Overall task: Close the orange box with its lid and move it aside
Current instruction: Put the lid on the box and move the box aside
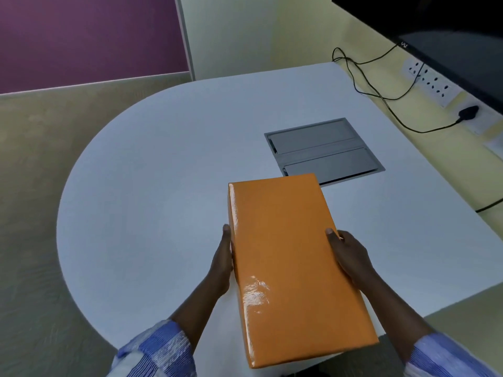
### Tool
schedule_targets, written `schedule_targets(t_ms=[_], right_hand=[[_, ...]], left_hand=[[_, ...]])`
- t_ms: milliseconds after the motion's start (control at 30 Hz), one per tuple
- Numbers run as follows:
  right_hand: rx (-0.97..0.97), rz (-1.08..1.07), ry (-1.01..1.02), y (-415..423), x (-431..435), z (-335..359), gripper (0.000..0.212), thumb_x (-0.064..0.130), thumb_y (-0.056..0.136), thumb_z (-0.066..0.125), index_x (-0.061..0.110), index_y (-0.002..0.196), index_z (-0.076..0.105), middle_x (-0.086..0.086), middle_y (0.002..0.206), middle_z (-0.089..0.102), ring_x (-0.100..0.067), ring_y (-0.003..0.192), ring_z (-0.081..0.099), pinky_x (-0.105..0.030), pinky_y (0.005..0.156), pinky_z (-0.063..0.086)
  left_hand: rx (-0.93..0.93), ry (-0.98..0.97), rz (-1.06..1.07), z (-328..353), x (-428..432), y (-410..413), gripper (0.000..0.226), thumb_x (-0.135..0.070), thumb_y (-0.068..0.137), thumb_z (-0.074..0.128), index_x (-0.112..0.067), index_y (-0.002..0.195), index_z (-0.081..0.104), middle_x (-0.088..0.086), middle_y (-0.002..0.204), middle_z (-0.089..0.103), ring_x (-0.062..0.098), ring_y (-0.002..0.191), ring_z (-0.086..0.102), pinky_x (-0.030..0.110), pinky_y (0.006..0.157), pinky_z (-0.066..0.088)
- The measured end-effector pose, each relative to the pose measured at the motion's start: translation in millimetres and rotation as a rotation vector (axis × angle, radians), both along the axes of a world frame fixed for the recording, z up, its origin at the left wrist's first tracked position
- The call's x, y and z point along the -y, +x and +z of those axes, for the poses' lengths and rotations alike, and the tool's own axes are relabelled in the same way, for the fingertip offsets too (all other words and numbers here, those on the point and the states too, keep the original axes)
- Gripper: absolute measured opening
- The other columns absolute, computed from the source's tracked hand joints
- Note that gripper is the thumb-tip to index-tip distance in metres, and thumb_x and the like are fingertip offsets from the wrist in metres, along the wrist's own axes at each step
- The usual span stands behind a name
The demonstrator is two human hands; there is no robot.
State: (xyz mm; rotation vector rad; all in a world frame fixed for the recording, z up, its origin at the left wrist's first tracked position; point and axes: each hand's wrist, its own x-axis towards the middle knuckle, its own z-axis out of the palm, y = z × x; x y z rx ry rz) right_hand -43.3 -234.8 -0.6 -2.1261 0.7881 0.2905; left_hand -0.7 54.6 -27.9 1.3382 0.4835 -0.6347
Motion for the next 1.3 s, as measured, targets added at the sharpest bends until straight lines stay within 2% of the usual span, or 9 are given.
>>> schedule_targets(t_ms=[100,200,300,567,867,967,1100,1233,1300], right_hand=[[-0.032,-0.066,0.051,-13,3,-5,0.069,0.072,0.089,0.039,0.024,0.137,0.054,-0.002,0.128,0.065,-0.024,0.111,0.062,-0.046,0.097,0.051],[-0.055,-0.059,0.134,-12,1,-2,0.063,0.073,0.089,0.039,0.025,0.125,0.061,0.004,0.110,0.069,-0.019,0.098,0.066,-0.048,0.092,0.055],[-0.045,-0.043,0.129,-6,1,2,0.062,0.074,0.088,0.041,0.026,0.123,0.059,0.003,0.110,0.068,-0.020,0.097,0.066,-0.048,0.091,0.055],[0.002,0.040,0.100,14,46,19,0.066,0.074,0.084,0.049,0.023,0.126,0.056,0.000,0.114,0.067,-0.024,0.099,0.066,-0.047,0.090,0.055],[0.047,0.061,0.015,34,162,39,0.063,0.073,0.081,0.056,0.022,0.118,0.058,0.003,0.104,0.066,-0.017,0.086,0.062,-0.033,0.072,0.049],[0.049,0.036,-0.001,35,210,42,0.065,0.075,0.079,0.057,0.022,0.117,0.059,0.002,0.104,0.066,-0.013,0.081,0.061,-0.032,0.069,0.048],[0.044,0.011,-0.029,32,271,41,0.074,0.078,0.077,0.056,0.021,0.122,0.060,0.000,0.109,0.068,-0.021,0.091,0.065,-0.036,0.076,0.052],[0.010,-0.024,-0.027,28,322,36,0.079,0.083,0.072,0.056,0.022,0.122,0.061,0.000,0.109,0.068,-0.021,0.090,0.064,-0.036,0.075,0.052],[0.003,-0.023,-0.028,25,342,31,0.081,0.084,0.071,0.056,0.022,0.122,0.061,0.001,0.108,0.068,-0.016,0.086,0.063,-0.035,0.073,0.051]], left_hand=[[-0.163,-0.081,0.094,-13,0,-11,0.073,-0.086,0.082,0.032,-0.037,0.131,0.052,-0.001,0.125,0.064,0.026,0.111,0.064,0.045,0.091,0.052],[-0.185,-0.336,0.075,-12,9,-18,0.076,-0.080,0.086,0.040,-0.027,0.136,0.059,0.014,0.128,0.070,0.040,0.113,0.069,0.050,0.083,0.059],[-0.149,-0.414,0.077,-8,18,-17,0.065,-0.071,0.090,0.046,-0.027,0.136,0.058,0.017,0.126,0.071,0.041,0.111,0.069,0.049,0.077,0.061],[-0.132,-0.383,0.116,-1,64,-11,0.066,-0.070,0.088,0.051,-0.028,0.139,0.055,0.017,0.126,0.071,0.041,0.109,0.070,0.050,0.077,0.061],[-0.122,-0.310,0.077,12,187,5,0.067,-0.070,0.086,0.053,-0.028,0.138,0.055,0.015,0.118,0.075,0.037,0.102,0.074,0.048,0.072,0.062],[-0.094,-0.225,0.003,10,235,11,0.071,-0.075,0.084,0.053,-0.031,0.140,0.053,0.011,0.119,0.075,0.034,0.105,0.073,0.049,0.079,0.062],[-0.117,-0.104,-0.084,9,294,14,0.078,-0.084,0.077,0.051,-0.036,0.138,0.053,0.006,0.120,0.075,0.031,0.109,0.072,0.057,0.098,0.054],[-0.130,-0.033,-0.165,13,342,12,0.078,-0.087,0.076,0.046,-0.039,0.138,0.048,-0.001,0.118,0.071,0.023,0.107,0.067,0.047,0.083,0.051],[-0.136,-0.022,-0.190,12,360,10,0.078,-0.084,0.080,0.044,-0.037,0.142,0.042,-0.002,0.119,0.067,0.022,0.105,0.064,0.047,0.084,0.047]])
